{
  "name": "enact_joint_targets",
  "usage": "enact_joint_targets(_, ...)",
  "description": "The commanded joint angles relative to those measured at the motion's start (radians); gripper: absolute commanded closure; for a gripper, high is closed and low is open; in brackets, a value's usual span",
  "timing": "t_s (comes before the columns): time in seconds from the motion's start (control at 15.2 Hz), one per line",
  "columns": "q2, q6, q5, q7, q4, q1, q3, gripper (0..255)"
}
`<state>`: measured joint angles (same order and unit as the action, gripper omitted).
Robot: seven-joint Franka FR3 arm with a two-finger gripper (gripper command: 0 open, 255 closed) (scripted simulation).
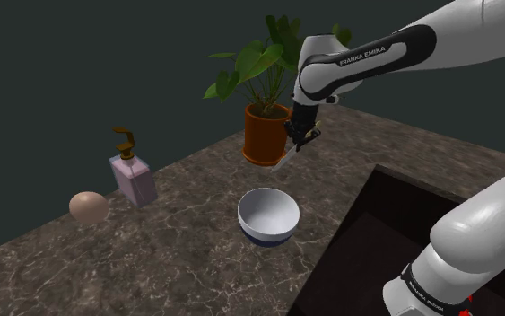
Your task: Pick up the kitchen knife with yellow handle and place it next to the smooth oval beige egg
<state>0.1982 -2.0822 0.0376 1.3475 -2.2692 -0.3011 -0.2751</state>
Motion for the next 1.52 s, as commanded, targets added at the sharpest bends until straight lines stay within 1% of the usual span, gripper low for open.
enact_joint_targets(0.0,0.012,0.027,0.003,-0.003,0.015,0.000,0.002,255)
enact_joint_targets(0.4,0.033,0.099,0.006,-0.007,0.066,0.000,0.006,255)
enact_joint_targets(0.66,-0.035,0.105,-0.003,0.097,0.140,0.034,-0.057,255)
enact_joint_targets(0.92,-0.120,0.117,-0.028,0.205,0.231,0.070,-0.116,255)
enact_joint_targets(1.19,-0.220,0.138,-0.070,0.315,0.342,0.112,-0.168,255)
enact_joint_targets(1.45,-0.337,0.171,-0.128,0.423,0.475,0.167,-0.207,255)
